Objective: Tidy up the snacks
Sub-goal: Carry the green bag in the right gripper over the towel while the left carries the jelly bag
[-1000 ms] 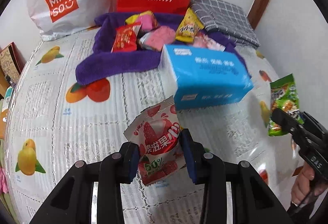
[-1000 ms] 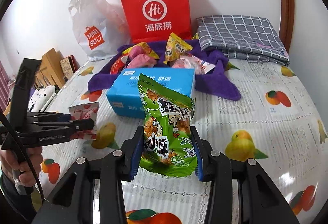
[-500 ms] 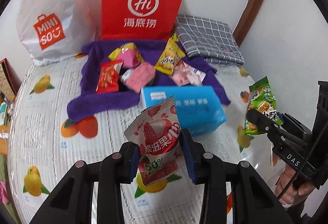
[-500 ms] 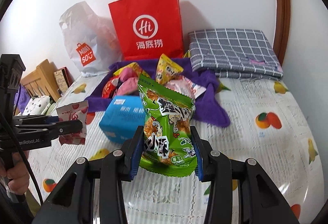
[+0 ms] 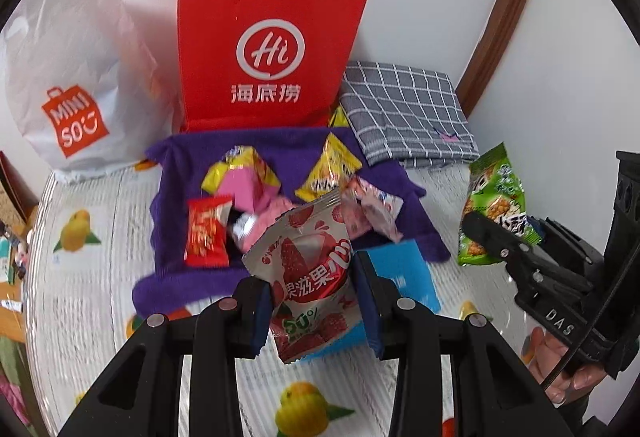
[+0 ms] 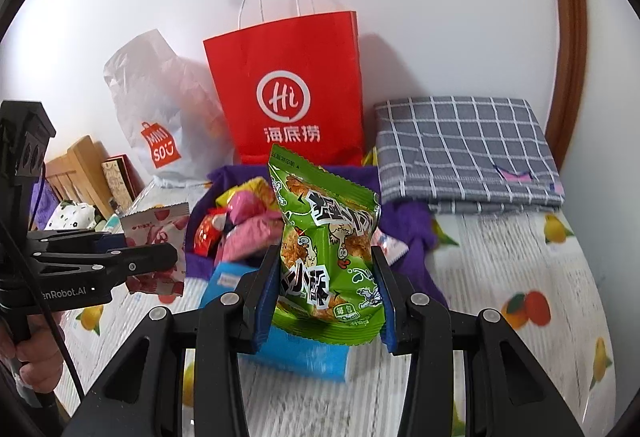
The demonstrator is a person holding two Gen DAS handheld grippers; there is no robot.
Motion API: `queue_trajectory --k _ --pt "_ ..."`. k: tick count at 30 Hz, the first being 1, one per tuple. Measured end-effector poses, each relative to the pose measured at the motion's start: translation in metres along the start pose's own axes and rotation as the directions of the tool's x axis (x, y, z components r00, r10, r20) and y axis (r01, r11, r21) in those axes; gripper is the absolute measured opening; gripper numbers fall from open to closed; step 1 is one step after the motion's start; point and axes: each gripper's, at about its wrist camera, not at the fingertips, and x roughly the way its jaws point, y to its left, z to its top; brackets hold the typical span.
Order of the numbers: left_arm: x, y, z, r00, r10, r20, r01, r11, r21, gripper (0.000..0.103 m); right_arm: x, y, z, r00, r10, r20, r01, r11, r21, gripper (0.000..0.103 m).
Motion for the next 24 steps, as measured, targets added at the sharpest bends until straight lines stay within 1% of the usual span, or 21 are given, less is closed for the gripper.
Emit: queue_trajectory --k 9,14,24 --pt "0.02 0.014 0.032 1.0 -0.009 0.009 0.009 1.0 -0.018 0.035 0.035 -0.003 0.019 1.0 -0.004 -0.025 0.004 1.0 -0.004 0.042" --pt "0.037 0.022 0.046 1.0 -0.001 0.003 0.001 1.0 -0.022 0.035 0.057 -0.005 0.026 0.999 -0.009 -0.038 0.009 1.0 -0.004 0.042" --pt "0.072 0.036 0.066 1.0 -0.006 -0.019 0.005 0.999 -0.045 0.035 0.099 -0.011 0.037 0.997 0.003 -0.075 -0.001 1.0 0.017 0.042"
